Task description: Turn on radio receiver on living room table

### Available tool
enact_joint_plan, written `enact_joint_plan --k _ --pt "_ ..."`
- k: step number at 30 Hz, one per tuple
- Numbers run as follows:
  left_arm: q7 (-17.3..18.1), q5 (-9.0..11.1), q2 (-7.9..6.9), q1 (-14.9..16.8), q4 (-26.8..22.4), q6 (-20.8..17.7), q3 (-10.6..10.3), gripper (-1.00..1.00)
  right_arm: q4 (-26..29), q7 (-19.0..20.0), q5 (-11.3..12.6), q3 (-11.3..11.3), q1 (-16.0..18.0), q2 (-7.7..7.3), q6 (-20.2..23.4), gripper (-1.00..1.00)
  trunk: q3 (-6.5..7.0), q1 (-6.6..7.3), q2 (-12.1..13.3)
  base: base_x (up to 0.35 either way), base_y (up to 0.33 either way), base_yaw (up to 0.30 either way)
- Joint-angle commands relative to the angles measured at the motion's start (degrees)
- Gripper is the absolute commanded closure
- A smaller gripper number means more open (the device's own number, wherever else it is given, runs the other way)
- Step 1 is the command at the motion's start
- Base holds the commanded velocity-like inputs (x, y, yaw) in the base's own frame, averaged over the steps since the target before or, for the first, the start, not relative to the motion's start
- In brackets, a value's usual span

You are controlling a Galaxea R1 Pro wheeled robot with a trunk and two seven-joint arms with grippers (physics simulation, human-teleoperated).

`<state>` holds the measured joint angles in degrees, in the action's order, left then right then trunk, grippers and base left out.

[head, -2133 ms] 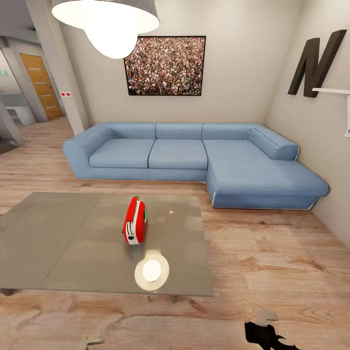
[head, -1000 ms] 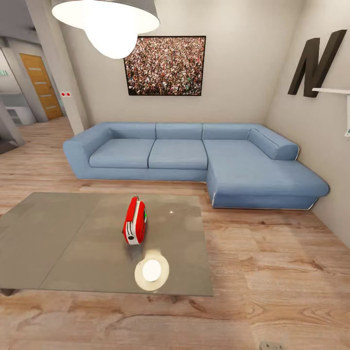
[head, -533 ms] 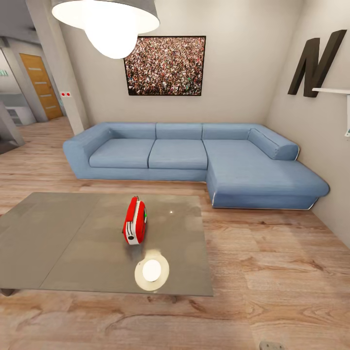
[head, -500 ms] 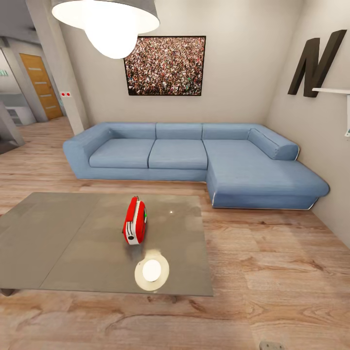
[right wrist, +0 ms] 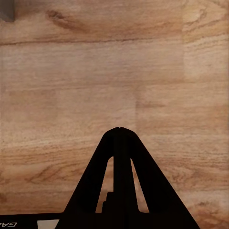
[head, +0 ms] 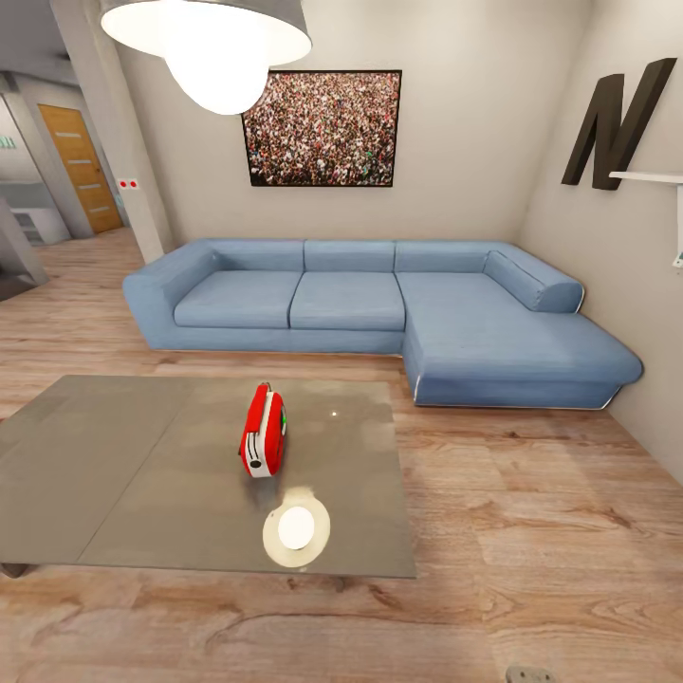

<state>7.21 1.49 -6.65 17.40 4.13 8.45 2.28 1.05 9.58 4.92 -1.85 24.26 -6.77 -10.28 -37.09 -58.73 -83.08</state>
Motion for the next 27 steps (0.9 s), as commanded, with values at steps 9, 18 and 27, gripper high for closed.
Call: enact_joint_plan --k 9,18,27 --pt "0.0 0.0 -0.01 0.0 0.0 0.0 0.0 -1.0 0.0 0.0 0.0 0.0 0.0 0.0 0.0 1.0 0.0 0.0 0.0 0.0 0.0 0.0" --pt "0.0 0.0 0.0 0.0 0.0 0.0 0.0 -1.0 0.0 0.0 0.0 0.0 0.0 0.0 0.0 1.0 0.0 0.0 0.0 0.0 0.0 0.0" --pt "0.0 0.0 -0.03 0.0 0.0 0.0 0.0 -1.0 0.0 0.0 0.0 0.0 0.0 0.0 0.0 1.0 0.0 0.0 0.0 0.0 0.0 0.0"
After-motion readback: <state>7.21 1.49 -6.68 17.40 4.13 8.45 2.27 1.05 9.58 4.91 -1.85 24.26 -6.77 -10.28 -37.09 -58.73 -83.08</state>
